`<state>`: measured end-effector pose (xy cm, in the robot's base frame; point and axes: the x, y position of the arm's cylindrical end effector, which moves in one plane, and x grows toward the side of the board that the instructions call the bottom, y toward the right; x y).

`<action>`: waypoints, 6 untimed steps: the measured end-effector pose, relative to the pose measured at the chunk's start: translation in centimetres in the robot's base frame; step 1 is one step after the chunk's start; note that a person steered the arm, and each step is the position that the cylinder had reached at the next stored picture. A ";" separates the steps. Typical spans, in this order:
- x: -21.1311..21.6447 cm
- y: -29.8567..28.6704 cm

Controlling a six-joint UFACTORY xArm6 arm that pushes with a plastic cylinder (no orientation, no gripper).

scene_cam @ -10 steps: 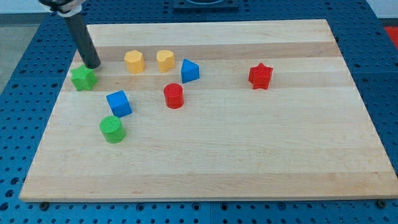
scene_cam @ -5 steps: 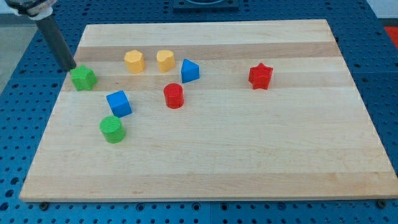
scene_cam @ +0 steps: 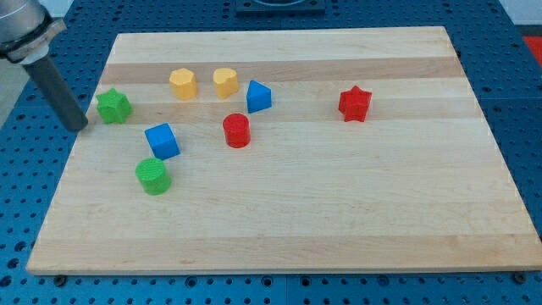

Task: Move the green star to the center left of the board

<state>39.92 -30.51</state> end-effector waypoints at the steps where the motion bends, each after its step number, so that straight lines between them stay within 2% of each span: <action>1: -4.4 0.0; 2: -8.1 0.0; 3: -8.6 0.0; 6: -5.4 3.7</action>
<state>34.56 -26.80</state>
